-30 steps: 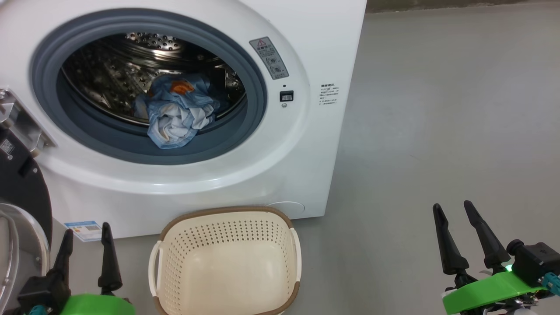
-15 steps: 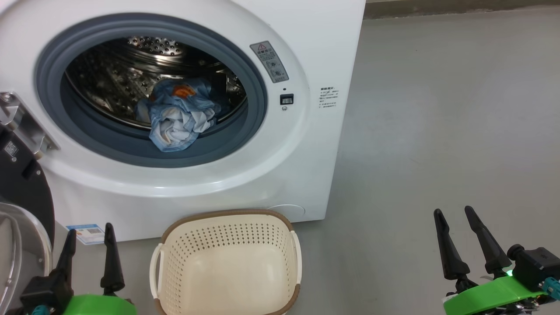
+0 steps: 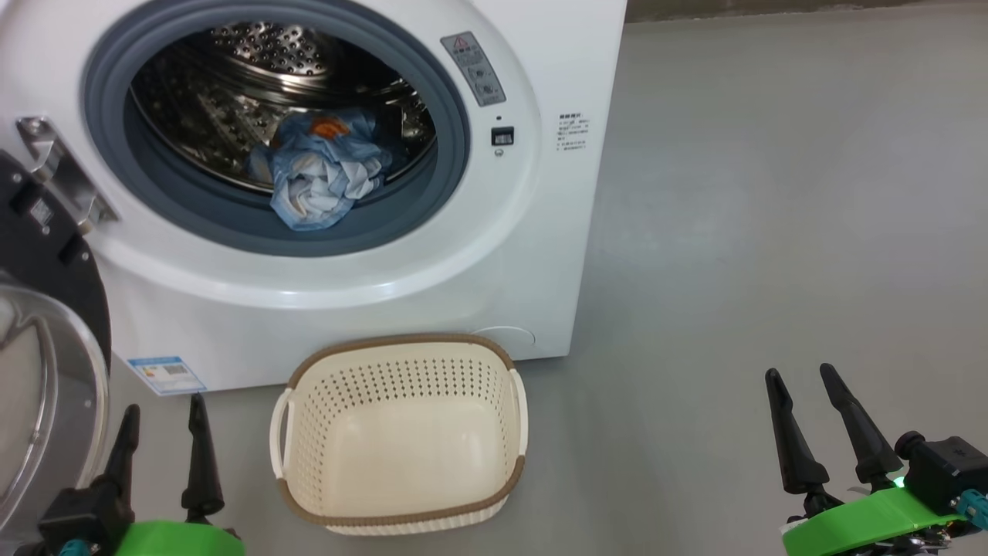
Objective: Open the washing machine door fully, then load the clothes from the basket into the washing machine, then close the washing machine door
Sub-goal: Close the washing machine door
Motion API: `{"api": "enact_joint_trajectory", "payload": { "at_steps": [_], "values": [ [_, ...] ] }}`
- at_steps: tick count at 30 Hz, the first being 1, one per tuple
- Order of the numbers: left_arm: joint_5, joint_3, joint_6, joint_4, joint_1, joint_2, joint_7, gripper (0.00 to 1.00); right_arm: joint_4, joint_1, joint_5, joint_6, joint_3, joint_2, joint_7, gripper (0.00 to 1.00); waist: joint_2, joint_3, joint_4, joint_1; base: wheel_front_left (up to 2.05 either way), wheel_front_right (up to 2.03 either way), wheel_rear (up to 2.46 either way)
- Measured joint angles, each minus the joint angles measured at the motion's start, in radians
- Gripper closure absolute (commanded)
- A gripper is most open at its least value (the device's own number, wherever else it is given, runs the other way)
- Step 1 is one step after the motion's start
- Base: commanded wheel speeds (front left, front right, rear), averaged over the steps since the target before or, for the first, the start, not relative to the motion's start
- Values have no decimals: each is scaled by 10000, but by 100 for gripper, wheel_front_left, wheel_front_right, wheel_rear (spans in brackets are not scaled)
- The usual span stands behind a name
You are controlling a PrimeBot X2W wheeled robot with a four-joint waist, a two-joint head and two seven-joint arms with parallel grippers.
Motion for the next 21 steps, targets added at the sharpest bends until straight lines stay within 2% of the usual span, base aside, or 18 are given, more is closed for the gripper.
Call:
{"api": "enact_joint_trajectory", "payload": {
  "at_steps": [6, 21],
  "values": [
    [-44, -125, 0, -161, 264, 35, 0, 0, 0, 32, 0, 0, -8, -4, 0, 0, 0, -8, 31, 0, -64, 64, 0],
    [-138, -360, 0, -255, 330, 176, 0, 0, -21, 172, -8, 0, -46, -8, 0, 0, 0, -20, 272, 0, -1, 1, 0]
  ]
}}
